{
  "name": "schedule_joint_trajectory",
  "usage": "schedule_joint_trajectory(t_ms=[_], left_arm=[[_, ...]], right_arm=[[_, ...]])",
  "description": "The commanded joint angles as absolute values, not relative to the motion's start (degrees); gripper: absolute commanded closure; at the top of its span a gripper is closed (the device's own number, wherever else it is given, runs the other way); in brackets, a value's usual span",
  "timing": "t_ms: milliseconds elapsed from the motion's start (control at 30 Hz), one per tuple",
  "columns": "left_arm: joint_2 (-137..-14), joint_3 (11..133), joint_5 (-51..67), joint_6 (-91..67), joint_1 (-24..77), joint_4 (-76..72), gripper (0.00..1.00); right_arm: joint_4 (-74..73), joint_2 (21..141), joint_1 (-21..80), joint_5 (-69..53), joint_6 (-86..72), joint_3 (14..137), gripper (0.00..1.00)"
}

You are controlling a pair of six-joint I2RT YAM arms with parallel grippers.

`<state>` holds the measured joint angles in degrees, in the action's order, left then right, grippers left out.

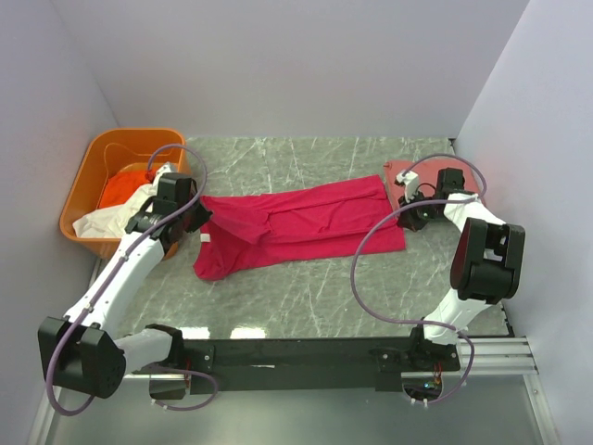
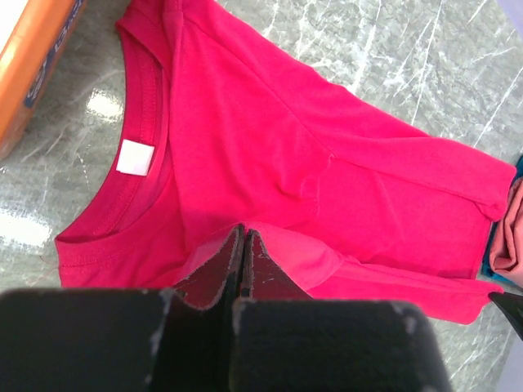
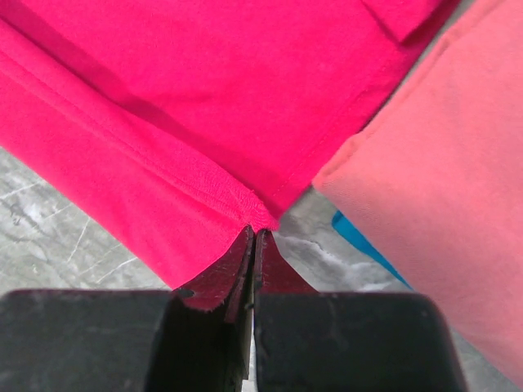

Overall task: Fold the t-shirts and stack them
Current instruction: Fold the tshirt

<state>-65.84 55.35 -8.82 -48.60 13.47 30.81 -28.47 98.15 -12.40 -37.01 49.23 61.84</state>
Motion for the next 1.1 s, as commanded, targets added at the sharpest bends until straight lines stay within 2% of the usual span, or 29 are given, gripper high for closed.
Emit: schedule_joint_trajectory(t_ms=[0,1067], left_arm=[[-66.09,57.30,-7.91,-46.50,12.83,28.04,1.00],[-72.15,60.38,-7.30,-44.91,10.63,26.81,1.00]], right_arm=[[-26.19,98.79,-12.22,-35.95,47.29,64.33,1.00],[-22.50,102.83,-7.56,-29.53,39.64,69.08,1.00]])
